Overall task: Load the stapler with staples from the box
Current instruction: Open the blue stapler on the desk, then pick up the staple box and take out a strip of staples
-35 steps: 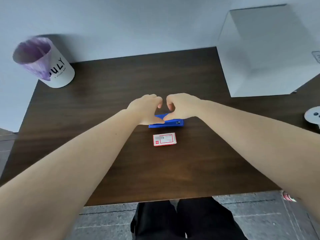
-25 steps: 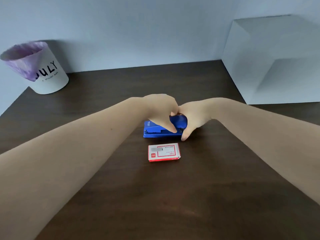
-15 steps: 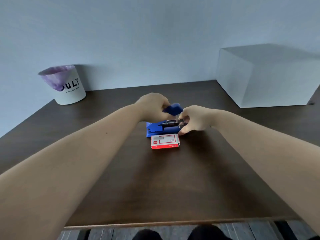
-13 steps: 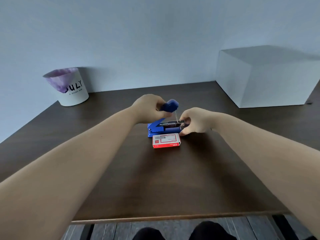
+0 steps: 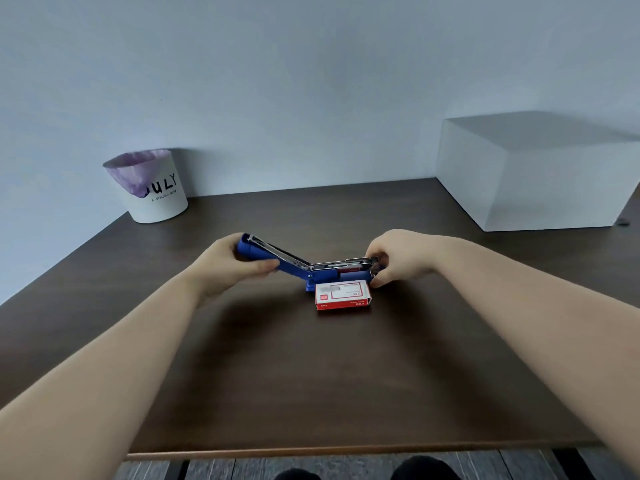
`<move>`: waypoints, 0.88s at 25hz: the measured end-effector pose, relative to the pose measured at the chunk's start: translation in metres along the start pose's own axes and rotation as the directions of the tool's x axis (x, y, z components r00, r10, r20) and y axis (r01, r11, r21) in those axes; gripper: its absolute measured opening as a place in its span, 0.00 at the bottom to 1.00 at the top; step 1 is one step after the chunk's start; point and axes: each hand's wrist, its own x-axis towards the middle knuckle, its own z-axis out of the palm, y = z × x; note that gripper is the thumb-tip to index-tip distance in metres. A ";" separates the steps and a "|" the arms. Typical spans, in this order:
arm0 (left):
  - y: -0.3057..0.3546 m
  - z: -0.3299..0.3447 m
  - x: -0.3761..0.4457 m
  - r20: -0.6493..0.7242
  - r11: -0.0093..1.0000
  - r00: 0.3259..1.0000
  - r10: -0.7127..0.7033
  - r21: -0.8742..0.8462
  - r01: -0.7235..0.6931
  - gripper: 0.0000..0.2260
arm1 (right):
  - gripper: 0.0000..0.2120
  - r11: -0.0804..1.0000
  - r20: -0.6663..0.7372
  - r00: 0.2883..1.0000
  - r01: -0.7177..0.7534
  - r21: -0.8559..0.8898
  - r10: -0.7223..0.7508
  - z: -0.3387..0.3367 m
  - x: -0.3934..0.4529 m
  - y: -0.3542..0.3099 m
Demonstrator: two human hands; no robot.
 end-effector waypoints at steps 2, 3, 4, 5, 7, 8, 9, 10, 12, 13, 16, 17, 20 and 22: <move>-0.011 -0.002 0.000 0.010 0.993 0.999 -0.042 0.107 0.041 0.09 | 0.17 1.000 0.003 1.000 0.013 -0.010 -0.013 -0.001 0.000 0.002; -0.014 -0.003 0.001 0.031 0.975 0.997 -0.074 0.212 0.066 0.10 | 0.17 1.000 0.004 1.000 0.017 -0.007 -0.017 -0.002 -0.001 0.003; -0.016 -0.003 0.002 0.051 0.948 0.993 -0.107 0.306 0.086 0.11 | 0.17 1.000 0.005 1.000 0.022 -0.004 -0.022 -0.002 -0.001 0.004; -0.018 -0.003 0.004 0.056 0.922 0.990 -0.130 0.374 0.100 0.11 | 0.16 1.000 0.008 1.000 0.023 0.000 -0.023 -0.002 -0.001 0.004; -0.018 -0.002 0.006 0.029 0.902 0.990 -0.136 0.418 0.111 0.12 | 0.16 1.000 0.004 1.000 0.014 0.015 -0.014 -0.002 -0.001 0.005; -0.017 -0.001 0.006 0.022 0.901 0.991 -0.133 0.420 0.112 0.13 | 0.16 1.000 0.001 1.000 0.010 0.030 -0.010 -0.002 -0.002 0.005; -0.016 0.000 0.005 0.026 0.901 0.991 -0.129 0.420 0.107 0.13 | 0.16 0.999 -0.002 1.000 0.004 0.047 -0.004 -0.003 -0.003 0.005; -0.014 0.000 0.005 0.038 0.900 0.991 -0.126 0.424 0.098 0.13 | 0.17 0.998 -0.005 1.000 -0.001 0.061 0.001 -0.003 -0.004 0.005; -0.011 -0.001 0.005 0.067 0.891 0.987 -0.143 0.443 0.099 0.14 | 0.18 0.998 -0.001 1.000 -0.006 0.060 0.006 -0.004 -0.005 0.003; -0.008 -0.003 0.005 0.087 0.883 0.982 -0.168 0.457 0.110 0.17 | 0.19 0.999 0.005 1.000 -0.011 0.052 0.010 -0.004 -0.006 0.003; 0.005 -0.012 0.004 0.132 0.855 0.966 -0.221 0.502 0.127 0.24 | 0.22 0.994 -0.012 0.999 -0.033 0.102 0.034 -0.005 -0.011 0.002; 0.009 -0.015 0.005 0.102 0.874 0.979 -0.178 0.474 0.109 0.23 | 0.23 0.990 -0.050 0.998 -0.030 0.140 0.038 -0.008 -0.015 -0.001; 0.026 -0.013 0.005 -0.121 0.940 0.992 0.023 0.340 0.019 0.10 | 0.20 0.986 -0.169 0.984 0.075 0.148 -0.050 -0.013 -0.023 -0.019; 0.032 -0.001 0.005 -0.148 0.895 0.982 0.118 0.444 -0.041 0.04 | 0.14 0.988 -0.096 0.984 0.151 0.015 -0.149 -0.008 -0.026 -0.037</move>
